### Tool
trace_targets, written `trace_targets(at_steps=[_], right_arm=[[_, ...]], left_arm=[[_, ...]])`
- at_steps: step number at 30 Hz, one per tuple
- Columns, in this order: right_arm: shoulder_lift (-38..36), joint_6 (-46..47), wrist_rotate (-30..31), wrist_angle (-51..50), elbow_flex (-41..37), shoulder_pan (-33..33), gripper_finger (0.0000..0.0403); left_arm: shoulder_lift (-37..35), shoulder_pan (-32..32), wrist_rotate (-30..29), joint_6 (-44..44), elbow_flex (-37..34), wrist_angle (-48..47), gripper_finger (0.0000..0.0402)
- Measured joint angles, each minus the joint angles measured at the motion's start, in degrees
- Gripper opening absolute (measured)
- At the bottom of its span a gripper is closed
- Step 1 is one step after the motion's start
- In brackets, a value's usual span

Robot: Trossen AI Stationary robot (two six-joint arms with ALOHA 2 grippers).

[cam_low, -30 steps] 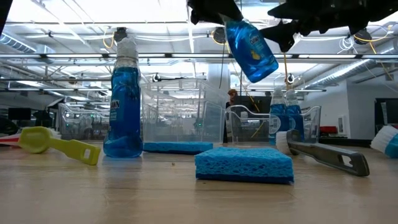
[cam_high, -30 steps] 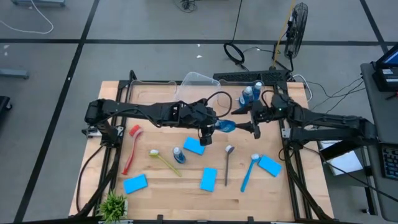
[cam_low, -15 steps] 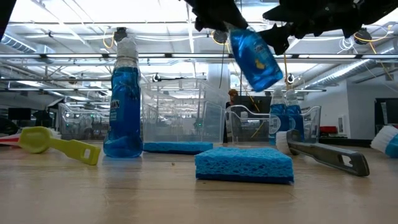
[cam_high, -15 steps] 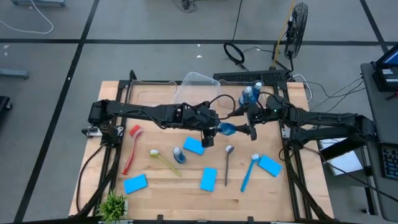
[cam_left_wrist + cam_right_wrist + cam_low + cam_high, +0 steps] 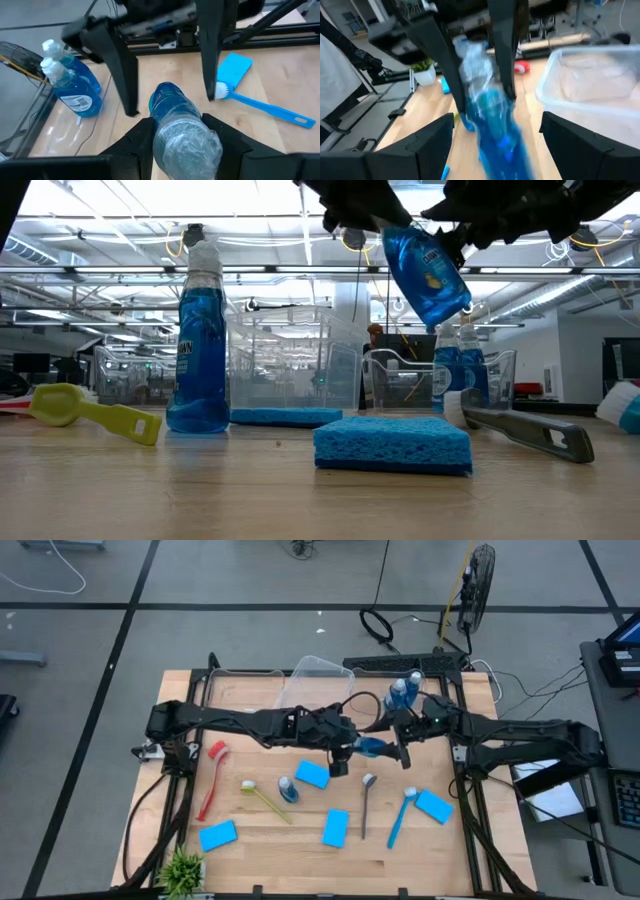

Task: Pick & Place Kitchen Sink Supplies
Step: Put the blue dish soap into the right transparent bin

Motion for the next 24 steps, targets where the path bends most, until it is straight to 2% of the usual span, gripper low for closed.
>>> trace_targets(at_steps=[10, 24], right_arm=[[3.4, 1.0, 0.0, 0.8, 0.0, 1.6, 0.0289], [3.5, 3.8, 0.1, 1.5, 0.0, 1.5, 0.0278]], left_arm=[[0.0, 0.0, 1.2, 1.3, 0.0, 0.9, 0.0142], [0.5, 0.0, 2.2, 1.7, 0.0, 1.1, 0.0142]])
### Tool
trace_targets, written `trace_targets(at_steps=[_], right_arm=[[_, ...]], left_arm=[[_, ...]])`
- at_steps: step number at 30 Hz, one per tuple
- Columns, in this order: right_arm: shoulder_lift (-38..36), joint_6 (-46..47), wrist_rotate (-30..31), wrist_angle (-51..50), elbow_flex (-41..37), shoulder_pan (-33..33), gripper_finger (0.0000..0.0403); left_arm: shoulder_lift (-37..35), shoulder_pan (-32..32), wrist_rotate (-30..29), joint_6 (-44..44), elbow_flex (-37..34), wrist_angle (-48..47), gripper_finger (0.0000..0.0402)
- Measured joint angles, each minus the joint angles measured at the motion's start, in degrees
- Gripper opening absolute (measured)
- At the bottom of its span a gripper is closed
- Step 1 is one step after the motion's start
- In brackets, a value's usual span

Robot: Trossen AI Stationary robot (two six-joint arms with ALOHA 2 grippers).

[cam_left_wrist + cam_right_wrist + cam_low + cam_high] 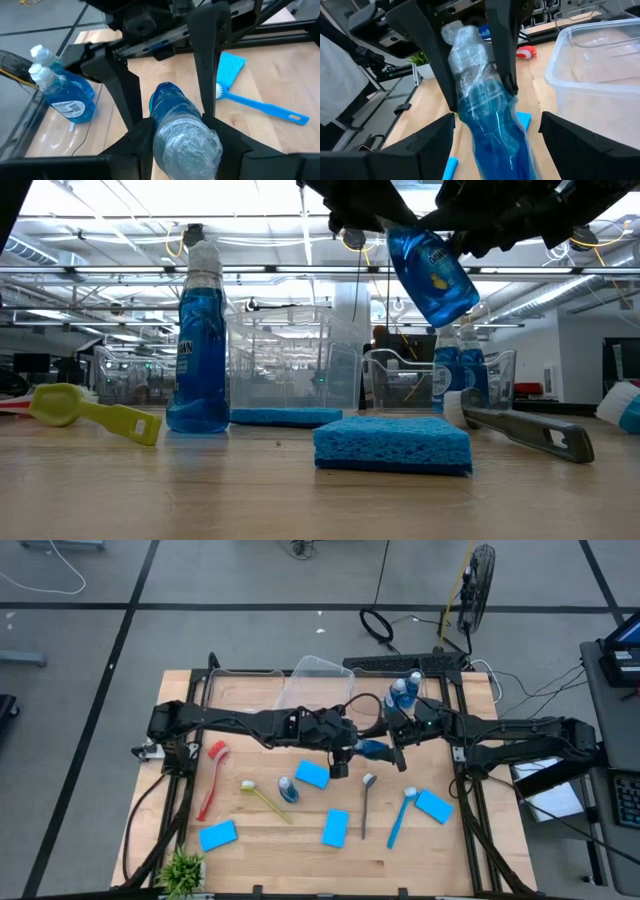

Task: Pick & Place Kitchen Sink Supplies
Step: Put the blue dish soap into the right transparent bin

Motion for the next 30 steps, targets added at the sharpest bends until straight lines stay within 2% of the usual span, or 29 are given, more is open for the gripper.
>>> trace_targets(at_steps=[6, 19, 30], right_arm=[[0.0, 0.5, -0.1, -0.3, 0.0, 0.0, 0.0246], [0.0, 1.1, -2.9, -0.3, -0.1, 0.0, 0.0142], [0.0, 1.7, -3.2, -0.3, -0.1, 0.0, 0.0129]], left_arm=[[0.0, 0.0, 0.8, 0.0, 0.0, 0.2, 0.0142], [0.0, 0.0, 1.5, -0.5, 0.0, 0.4, 0.0142], [0.0, 0.0, 2.3, -1.9, 0.0, 0.3, 0.0142]])
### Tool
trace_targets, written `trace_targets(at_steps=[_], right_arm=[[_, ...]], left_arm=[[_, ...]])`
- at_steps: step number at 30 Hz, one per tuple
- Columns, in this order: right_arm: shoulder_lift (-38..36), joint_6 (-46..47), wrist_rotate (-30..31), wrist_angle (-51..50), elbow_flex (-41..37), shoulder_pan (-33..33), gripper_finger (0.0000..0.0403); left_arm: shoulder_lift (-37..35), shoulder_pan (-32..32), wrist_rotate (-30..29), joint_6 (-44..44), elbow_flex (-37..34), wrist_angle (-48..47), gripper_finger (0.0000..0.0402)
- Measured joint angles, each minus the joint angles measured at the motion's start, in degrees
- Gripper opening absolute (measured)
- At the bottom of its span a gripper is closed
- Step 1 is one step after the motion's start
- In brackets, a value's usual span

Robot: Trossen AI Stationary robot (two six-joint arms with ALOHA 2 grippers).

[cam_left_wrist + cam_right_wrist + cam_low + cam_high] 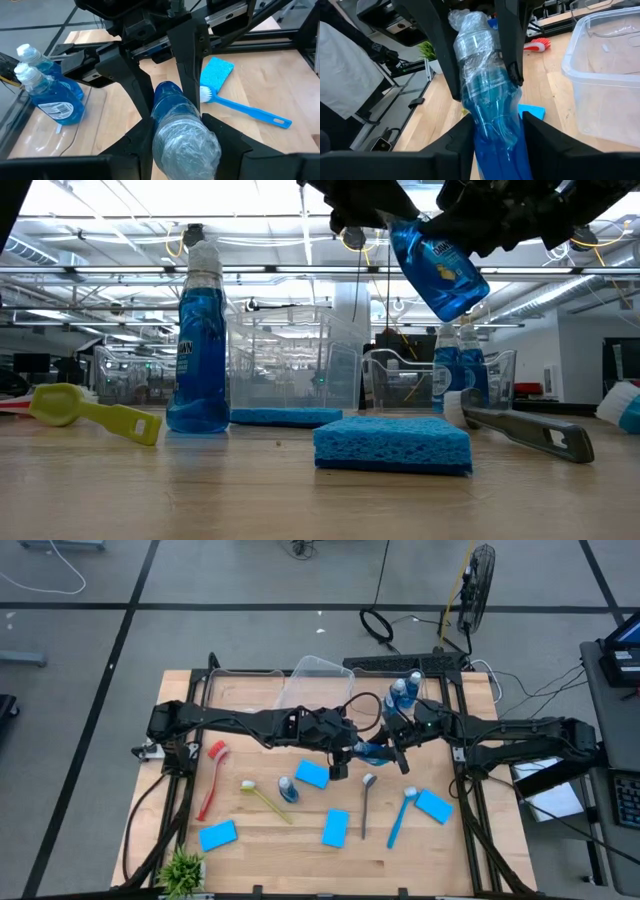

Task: Pick & Place Kitchen Sink Supplies
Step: Put the blue dish soap into the right transparent bin

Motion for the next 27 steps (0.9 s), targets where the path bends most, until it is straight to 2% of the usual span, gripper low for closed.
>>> trace_targets(at_steps=[3, 10, 15, 17, 20, 27], right_arm=[[0.0, 0.0, 0.0, 0.0, 0.0, 0.0, 0.0129], [0.0, 2.1, 1.4, 0.0, 0.0, -0.4, 0.0127], [0.0, 2.2, 2.1, -0.1, 0.0, -0.8, 0.0127], [0.0, 2.2, 2.6, -0.1, 0.0, -1.2, 0.0127], [0.0, 2.1, 5.2, 0.1, 0.0, -1.2, 0.0127], [-1.0, -0.5, 15.8, 1.1, 0.0, -1.2, 0.0127]], left_arm=[[0.0, 0.0, -0.2, 0.1, 0.0, 0.2, 0.0164], [-1.0, 0.0, -9.4, 1.4, 0.0, 0.7, 0.0315], [-2.6, 0.0, -12.3, 3.8, 0.0, 0.3, 0.0384], [-3.2, 0.0, -13.9, 4.8, 0.1, 0.9, 0.0394], [-4.5, 0.0, -16.5, 5.7, 0.0, 0.3, 0.0389], [-7.0, 0.3, -21.8, 5.3, 0.1, -2.8, 0.0362]])
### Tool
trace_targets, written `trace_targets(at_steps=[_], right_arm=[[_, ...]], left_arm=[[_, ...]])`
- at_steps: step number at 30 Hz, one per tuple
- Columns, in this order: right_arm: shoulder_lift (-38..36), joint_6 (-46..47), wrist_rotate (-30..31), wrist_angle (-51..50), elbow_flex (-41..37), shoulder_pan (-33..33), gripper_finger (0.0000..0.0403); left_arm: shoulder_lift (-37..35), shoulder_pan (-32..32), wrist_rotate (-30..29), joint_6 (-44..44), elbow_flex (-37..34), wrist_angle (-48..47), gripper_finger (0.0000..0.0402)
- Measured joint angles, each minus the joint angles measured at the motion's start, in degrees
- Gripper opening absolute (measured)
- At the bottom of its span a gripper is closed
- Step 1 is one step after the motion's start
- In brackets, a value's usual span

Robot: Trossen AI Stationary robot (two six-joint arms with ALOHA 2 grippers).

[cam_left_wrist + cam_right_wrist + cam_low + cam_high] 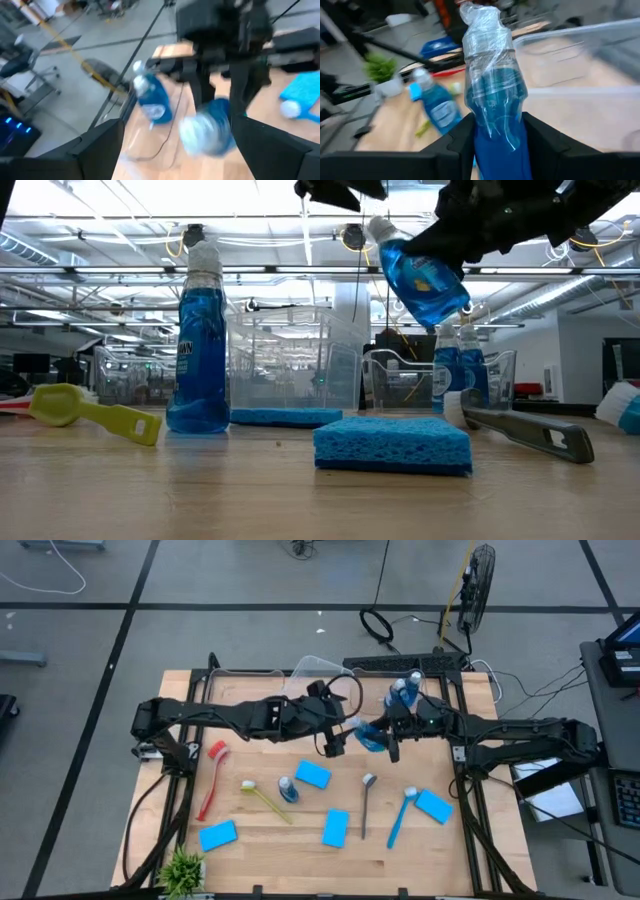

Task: Pick & Place Kitchen Sink Supplies
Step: Put the blue dish soap into the right transparent bin

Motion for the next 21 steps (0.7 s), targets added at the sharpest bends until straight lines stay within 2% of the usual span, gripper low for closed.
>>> trace_targets(at_steps=[6, 13, 16, 21], right_arm=[[0.0, -3.6, 11.2, 6.6, 0.0, 0.0, 0.0127], [0.0, -7.8, 21.5, 11.5, 0.0, 0.1, 0.0127], [0.0, -9.9, 23.7, 13.9, 0.0, 0.1, 0.0127], [0.0, -12.7, 23.4, 18.1, 0.0, 0.1, 0.0127]], left_arm=[[-0.6, 0.5, -1.6, -2.9, -0.1, -2.8, 0.0347], [-0.5, 0.6, -1.6, -7.1, -0.1, -9.4, 0.0343], [-0.8, 0.6, -1.7, -10.4, -0.1, -13.4, 0.0348], [-1.1, 0.7, -1.8, -14.4, -0.1, -19.6, 0.0355]])
